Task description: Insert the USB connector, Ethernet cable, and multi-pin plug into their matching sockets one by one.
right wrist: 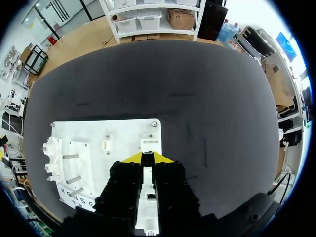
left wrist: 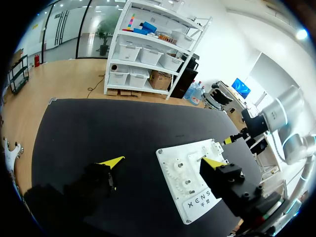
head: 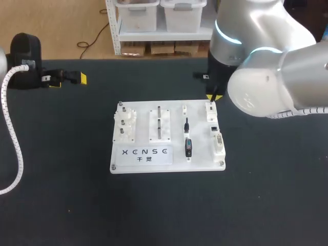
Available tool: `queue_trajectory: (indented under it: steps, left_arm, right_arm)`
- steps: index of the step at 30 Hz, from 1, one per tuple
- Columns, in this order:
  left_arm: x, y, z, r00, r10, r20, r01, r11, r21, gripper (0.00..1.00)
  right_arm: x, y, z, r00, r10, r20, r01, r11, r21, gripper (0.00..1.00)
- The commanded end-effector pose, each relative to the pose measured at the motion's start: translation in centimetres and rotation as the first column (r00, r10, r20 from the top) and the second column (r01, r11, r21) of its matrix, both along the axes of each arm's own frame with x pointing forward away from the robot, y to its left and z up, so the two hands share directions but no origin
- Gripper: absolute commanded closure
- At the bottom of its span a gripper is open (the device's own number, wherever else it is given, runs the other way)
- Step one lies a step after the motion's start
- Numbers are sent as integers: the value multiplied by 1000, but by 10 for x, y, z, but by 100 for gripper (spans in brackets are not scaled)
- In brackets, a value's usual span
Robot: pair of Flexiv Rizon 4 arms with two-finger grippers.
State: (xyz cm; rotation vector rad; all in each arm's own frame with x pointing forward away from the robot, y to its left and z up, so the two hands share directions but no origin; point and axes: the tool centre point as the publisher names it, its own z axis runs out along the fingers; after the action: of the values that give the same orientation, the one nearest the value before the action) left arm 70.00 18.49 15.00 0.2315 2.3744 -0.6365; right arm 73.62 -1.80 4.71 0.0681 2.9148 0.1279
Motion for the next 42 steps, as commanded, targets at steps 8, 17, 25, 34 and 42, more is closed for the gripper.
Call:
queue_trajectory:
  steps: [8,17,25,34,42]
  left_arm:
    - [0,0,0,1000,0,0,0,1000,0,0]
    - [0,0,0,1000,0,0,0,1000,0,0]
    - [0,0,0,1000,0,0,0,1000,0,0]
    - [0,0,0,1000,0,0,0,1000,0,0]
    - [0,0,0,1000,0,0,0,1000,0,0]
  right_arm:
    - [-4,-2,-10,1000,2,-12,-2,1000,-17,100]
    - [-2,-5,-14,1000,-7,-20,7,1000,-21,100]
    - [2,-2,-13,1000,-8,-14,7,1000,-16,100]
    - [4,0,-15,1000,-2,-16,1,1000,-15,100]
    - [3,1,-16,1000,-1,-18,1,1000,-12,100]
